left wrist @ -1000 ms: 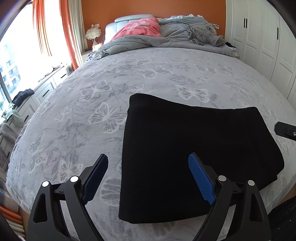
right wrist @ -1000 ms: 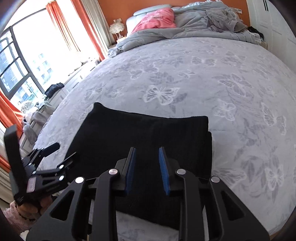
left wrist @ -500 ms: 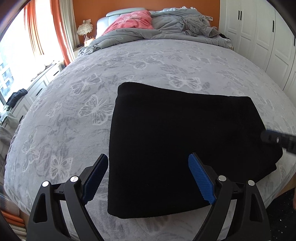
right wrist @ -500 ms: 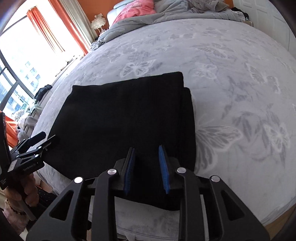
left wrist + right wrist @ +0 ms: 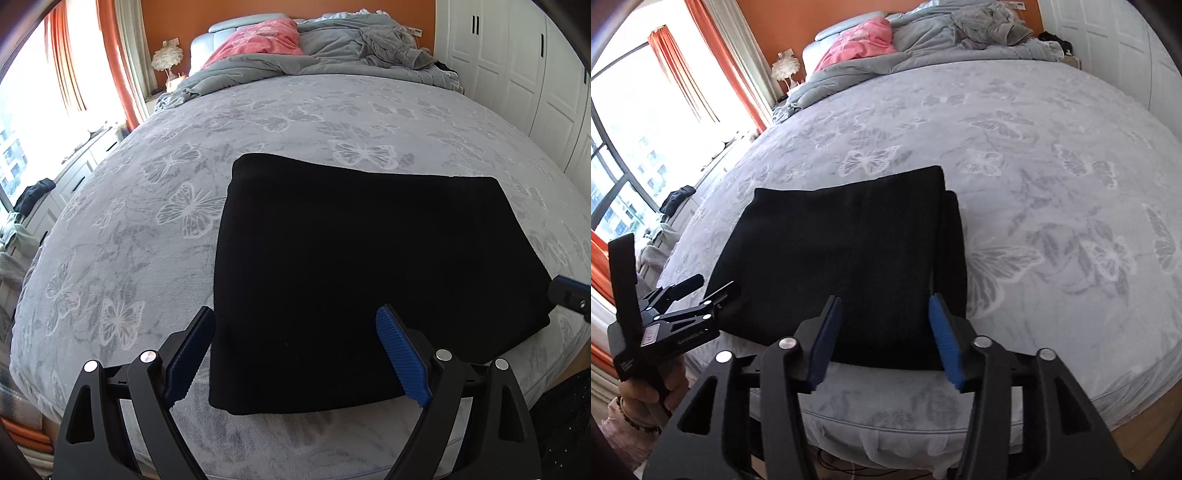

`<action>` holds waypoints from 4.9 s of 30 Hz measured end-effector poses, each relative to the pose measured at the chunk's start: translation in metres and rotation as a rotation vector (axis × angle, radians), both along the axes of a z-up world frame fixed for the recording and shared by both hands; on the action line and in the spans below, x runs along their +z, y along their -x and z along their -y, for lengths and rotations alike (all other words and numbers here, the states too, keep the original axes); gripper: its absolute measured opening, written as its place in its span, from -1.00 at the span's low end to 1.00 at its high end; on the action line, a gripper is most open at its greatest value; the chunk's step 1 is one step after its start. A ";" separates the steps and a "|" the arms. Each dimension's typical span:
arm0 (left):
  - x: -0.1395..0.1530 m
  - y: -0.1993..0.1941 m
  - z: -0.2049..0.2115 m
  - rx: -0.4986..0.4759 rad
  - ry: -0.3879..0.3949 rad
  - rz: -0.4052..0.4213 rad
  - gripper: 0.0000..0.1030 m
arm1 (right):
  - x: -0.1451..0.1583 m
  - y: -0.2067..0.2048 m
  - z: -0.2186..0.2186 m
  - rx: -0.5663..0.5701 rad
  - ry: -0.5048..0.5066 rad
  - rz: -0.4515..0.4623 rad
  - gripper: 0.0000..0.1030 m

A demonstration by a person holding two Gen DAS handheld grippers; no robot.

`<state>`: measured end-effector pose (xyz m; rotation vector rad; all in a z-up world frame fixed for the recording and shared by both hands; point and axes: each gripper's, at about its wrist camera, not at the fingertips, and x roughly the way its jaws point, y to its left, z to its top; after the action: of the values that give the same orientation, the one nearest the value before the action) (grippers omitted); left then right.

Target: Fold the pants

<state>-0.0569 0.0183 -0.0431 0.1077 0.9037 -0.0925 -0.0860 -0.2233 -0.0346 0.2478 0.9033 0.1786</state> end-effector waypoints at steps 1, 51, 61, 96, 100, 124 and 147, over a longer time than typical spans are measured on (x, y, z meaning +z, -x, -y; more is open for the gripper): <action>0.001 0.001 0.000 -0.003 0.000 0.002 0.67 | -0.004 -0.003 0.000 0.004 -0.004 -0.022 -0.02; -0.049 0.020 -0.073 0.102 0.614 -0.377 0.48 | -0.073 0.012 0.035 -0.038 -0.499 -0.196 0.28; -0.037 0.010 -0.035 0.056 0.445 -0.257 0.32 | -0.068 0.013 0.014 -0.017 -0.456 -0.128 -0.30; 0.189 0.099 -0.007 -0.051 0.202 0.252 -0.28 | 0.145 0.079 -0.007 0.104 -0.342 0.390 -0.35; 0.209 0.095 -0.007 -0.058 0.193 0.296 -0.28 | 0.165 0.073 -0.007 0.114 -0.341 0.434 -0.35; 0.288 -0.028 -0.011 -0.086 0.204 0.533 -0.25 | 0.242 -0.075 0.000 0.171 -0.315 0.659 -0.33; 0.025 -0.316 -0.071 0.203 0.207 0.100 0.49 | -0.020 -0.322 0.066 -0.069 -0.133 0.171 0.40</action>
<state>0.2594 0.0896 -0.0178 -0.1708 0.7955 0.0080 0.2360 -0.2890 -0.0548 0.3811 0.7127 0.1929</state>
